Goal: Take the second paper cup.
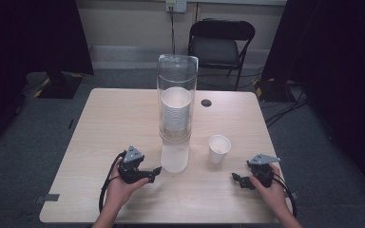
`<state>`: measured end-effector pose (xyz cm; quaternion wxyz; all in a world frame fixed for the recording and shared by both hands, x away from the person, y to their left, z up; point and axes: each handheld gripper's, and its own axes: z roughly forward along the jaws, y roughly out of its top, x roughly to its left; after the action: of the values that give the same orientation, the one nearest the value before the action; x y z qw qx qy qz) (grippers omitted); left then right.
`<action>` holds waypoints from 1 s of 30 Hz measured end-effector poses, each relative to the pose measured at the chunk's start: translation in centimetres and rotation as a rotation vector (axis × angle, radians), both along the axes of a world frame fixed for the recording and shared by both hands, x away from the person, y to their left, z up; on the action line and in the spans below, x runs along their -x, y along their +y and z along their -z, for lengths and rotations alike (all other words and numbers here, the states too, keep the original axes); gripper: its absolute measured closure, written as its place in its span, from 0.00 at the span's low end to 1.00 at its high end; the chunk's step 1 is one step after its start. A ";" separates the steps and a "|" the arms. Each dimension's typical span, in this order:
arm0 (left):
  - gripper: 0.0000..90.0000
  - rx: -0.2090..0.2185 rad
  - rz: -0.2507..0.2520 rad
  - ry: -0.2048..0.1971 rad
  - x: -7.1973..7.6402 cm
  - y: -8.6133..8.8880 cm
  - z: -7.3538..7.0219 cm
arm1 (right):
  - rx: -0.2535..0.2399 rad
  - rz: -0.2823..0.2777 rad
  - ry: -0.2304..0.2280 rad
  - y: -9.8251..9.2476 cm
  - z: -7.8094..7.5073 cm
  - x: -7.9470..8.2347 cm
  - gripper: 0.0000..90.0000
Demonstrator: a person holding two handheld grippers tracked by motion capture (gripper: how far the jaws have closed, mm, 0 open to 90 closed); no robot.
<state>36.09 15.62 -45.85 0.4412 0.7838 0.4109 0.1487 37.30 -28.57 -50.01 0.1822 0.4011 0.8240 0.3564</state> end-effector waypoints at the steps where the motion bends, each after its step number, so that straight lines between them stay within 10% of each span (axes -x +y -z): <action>1: 0.17 0.003 0.008 -0.010 -0.2 -0.3 -0.3 | 0.000 0.000 0.000 0.0 0.0 0.0 0.15; 25: 0.19 0.093 0.039 -0.156 -3.7 -5.3 -4.0 | 0.000 0.000 0.000 0.0 0.0 0.0 0.15; 30: 0.36 0.087 0.027 -0.207 -4.1 -6.0 -3.8 | 0.000 -0.003 0.002 0.0 0.0 0.0 0.14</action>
<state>40.15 9.64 -42.07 0.5170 0.7496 0.3588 0.2051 37.34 -28.57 -50.00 0.1809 0.4003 0.8246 0.3564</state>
